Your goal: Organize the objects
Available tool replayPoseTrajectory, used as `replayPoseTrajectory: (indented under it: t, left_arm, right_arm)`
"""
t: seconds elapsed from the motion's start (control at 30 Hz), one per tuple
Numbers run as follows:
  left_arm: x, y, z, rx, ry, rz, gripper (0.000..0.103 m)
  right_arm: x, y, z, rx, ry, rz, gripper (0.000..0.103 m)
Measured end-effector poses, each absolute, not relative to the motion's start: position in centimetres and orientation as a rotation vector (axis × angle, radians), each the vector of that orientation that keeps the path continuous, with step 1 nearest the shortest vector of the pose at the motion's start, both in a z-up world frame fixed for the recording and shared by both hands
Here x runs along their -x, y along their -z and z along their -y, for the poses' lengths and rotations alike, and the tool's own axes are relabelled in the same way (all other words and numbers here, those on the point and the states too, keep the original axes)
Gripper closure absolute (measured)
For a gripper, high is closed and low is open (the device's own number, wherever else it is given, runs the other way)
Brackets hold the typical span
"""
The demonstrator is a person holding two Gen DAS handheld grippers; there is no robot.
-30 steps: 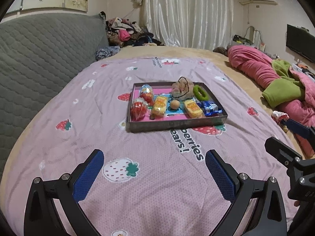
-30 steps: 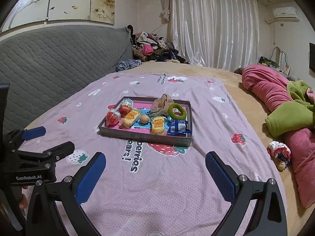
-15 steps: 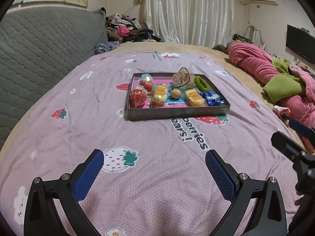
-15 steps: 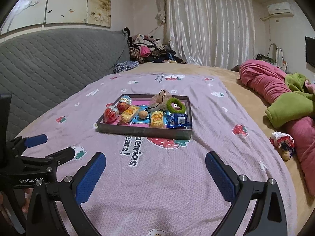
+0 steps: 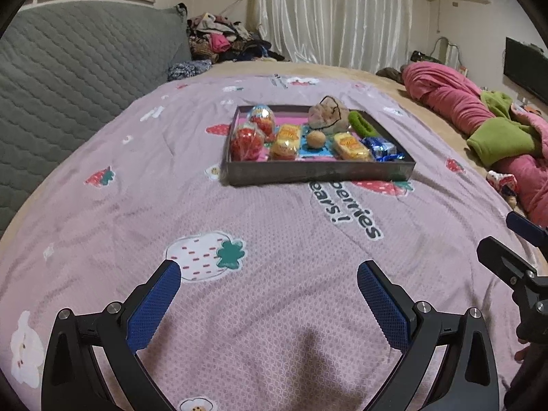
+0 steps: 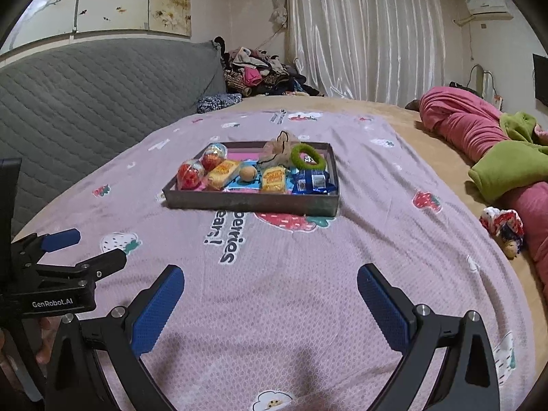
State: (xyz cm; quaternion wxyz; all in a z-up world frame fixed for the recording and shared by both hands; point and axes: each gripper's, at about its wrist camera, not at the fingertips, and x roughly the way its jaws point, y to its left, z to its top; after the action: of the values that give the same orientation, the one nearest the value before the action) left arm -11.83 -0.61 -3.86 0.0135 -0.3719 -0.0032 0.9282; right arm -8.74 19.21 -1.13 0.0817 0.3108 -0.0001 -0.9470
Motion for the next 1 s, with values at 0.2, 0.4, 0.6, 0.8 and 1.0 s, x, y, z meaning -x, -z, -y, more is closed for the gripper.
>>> replayPoseTrajectory:
  t: [0.2, 0.4, 0.6, 0.8, 1.0]
  left_arm:
    - [12.0, 4.8, 0.4, 1.161, -2.885, 0.002, 0.000]
    - [12.2, 5.0, 0.5, 1.151, -2.885, 0.016, 0.000]
    - [12.5, 5.2, 0.8, 1.150, -2.889, 0.030, 0.000]
    - [12.8, 5.6, 1.0, 1.164, -2.890, 0.043, 0.000]
    - [13.1, 6.0, 1.1, 1.179, -2.880, 0.047, 0.000]
  right_arm:
    - [8.9, 1.8, -19.4, -0.930, 2.828, 0.015, 0.001]
    - [9.1, 1.9, -19.3, -0.921, 2.830, 0.020, 0.001]
    - [9.3, 2.3, -19.0, -0.934, 2.810, 0.011, 0.001]
    - [9.5, 2.6, -18.9, -0.947, 2.802, 0.008, 0.001]
    - [9.6, 2.9, -18.4, -0.956, 2.791, -0.018, 0.001]
